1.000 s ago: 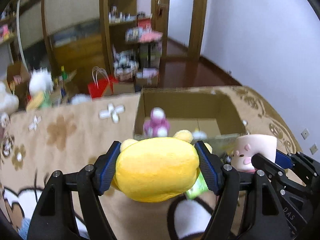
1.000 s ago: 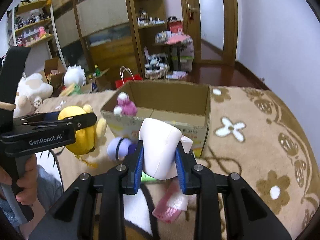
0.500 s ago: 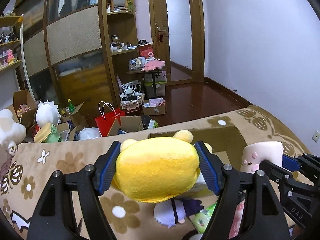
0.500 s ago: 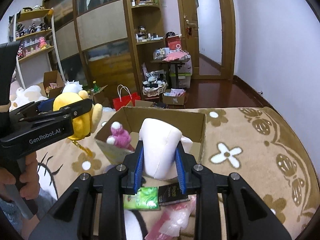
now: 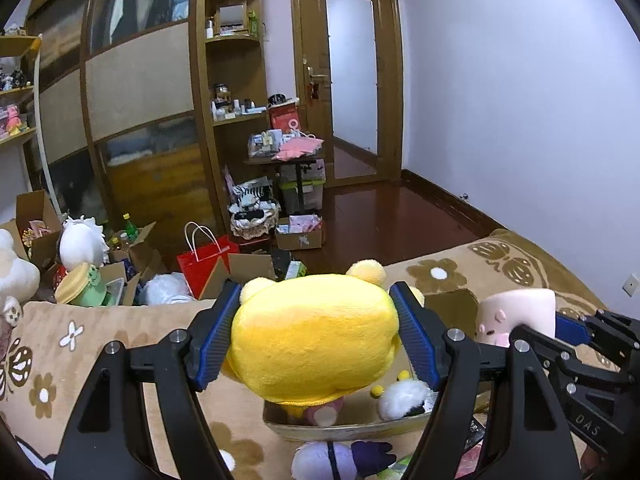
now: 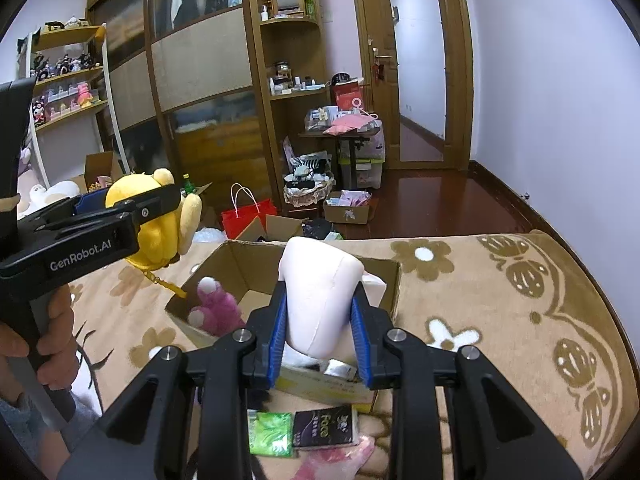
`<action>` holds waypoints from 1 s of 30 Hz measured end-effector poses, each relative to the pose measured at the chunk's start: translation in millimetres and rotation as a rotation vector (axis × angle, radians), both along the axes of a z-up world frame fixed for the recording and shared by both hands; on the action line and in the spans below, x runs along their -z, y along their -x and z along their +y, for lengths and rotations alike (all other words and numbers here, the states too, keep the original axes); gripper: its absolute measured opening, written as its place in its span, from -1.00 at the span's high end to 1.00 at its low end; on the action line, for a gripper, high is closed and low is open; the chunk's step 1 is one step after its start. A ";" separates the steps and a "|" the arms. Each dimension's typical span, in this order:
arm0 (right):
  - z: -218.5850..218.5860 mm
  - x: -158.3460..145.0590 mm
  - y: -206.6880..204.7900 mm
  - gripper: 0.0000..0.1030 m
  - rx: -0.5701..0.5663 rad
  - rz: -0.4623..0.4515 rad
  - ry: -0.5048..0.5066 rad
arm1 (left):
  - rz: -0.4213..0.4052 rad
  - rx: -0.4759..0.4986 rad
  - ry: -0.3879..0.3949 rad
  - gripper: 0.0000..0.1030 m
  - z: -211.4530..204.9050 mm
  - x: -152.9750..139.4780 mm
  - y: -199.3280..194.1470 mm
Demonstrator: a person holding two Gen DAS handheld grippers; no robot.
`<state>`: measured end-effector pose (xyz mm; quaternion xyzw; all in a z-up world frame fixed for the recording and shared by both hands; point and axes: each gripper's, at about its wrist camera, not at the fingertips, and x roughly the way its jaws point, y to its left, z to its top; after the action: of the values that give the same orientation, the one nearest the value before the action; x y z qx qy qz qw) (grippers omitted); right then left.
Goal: Organize soft objects
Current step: 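Lift and carry the yellow plush and pale pink toy over the box with both tools, then open both tools to drop the yellow plush and pale pink toy into the box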
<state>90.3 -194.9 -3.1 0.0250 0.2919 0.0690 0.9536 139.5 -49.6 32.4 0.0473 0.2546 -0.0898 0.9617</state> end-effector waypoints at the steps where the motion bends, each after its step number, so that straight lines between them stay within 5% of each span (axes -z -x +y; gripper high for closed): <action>1: 0.2 0.5 -2.3 0.40 -0.001 0.003 -0.001 | 0.007 0.005 -0.001 -0.44 -1.6 2.5 -2.1; 17: -6.9 36.0 -30.6 0.30 -0.031 0.099 -0.059 | 0.206 0.061 -0.023 -0.52 -20.5 56.4 -40.5; 28: -2.4 45.4 -30.0 0.18 -0.043 0.129 -0.054 | 0.229 0.040 -0.065 -0.83 -20.3 66.0 -40.2; 30: -2.7 44.6 -29.2 0.01 -0.039 0.124 -0.056 | 0.235 0.039 -0.063 -0.88 -21.1 65.8 -40.3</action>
<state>119.5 -197.6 -47.7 0.0504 0.3489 0.0939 0.9311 179.9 -70.7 -33.4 0.0715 0.3673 -0.1054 0.9214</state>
